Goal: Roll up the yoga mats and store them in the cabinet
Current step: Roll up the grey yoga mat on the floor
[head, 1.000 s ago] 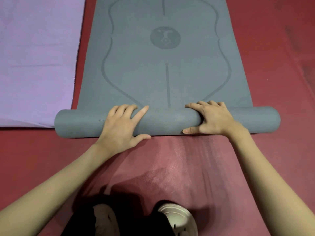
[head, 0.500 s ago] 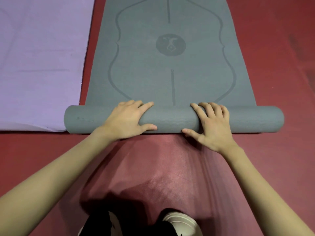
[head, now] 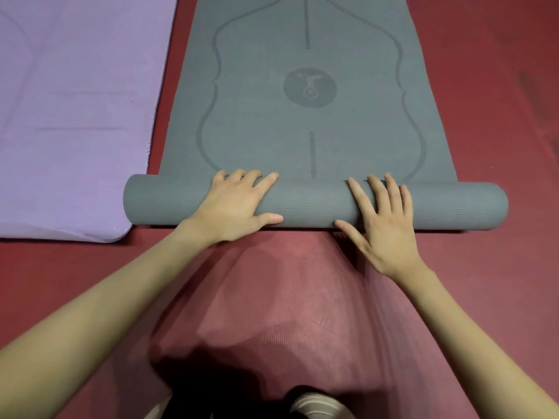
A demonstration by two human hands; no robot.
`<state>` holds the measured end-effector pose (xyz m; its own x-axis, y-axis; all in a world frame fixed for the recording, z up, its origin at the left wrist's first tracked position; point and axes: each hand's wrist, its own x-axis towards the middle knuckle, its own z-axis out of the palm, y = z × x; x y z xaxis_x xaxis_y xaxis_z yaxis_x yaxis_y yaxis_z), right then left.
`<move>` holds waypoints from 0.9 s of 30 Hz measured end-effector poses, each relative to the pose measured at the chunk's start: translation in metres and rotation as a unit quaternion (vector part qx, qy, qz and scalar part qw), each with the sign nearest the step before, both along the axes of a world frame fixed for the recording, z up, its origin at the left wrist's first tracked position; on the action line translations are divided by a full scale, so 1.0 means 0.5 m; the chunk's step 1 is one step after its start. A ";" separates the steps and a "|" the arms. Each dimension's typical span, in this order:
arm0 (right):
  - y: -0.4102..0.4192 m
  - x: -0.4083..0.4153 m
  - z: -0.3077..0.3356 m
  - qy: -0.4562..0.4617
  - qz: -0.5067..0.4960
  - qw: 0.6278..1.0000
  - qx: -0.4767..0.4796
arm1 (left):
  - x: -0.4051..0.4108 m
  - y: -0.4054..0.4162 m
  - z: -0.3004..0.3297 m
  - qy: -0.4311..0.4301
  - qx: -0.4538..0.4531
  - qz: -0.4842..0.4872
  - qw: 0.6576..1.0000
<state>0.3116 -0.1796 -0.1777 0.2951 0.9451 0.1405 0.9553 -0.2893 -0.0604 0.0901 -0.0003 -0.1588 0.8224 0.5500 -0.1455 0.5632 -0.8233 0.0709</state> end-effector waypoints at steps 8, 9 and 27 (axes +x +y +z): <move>0.071 0.062 0.012 0.013 0.013 0.999 -0.043 | -0.008 -0.042 -0.031 -0.039 0.111 0.029 0.993; 0.073 0.062 0.010 0.013 0.008 0.999 -0.035 | -0.003 -0.037 -0.032 -0.035 0.114 0.030 0.992; 0.154 0.106 0.029 0.019 -0.017 0.992 -0.120 | 0.064 0.076 -0.004 -0.016 0.048 0.032 0.998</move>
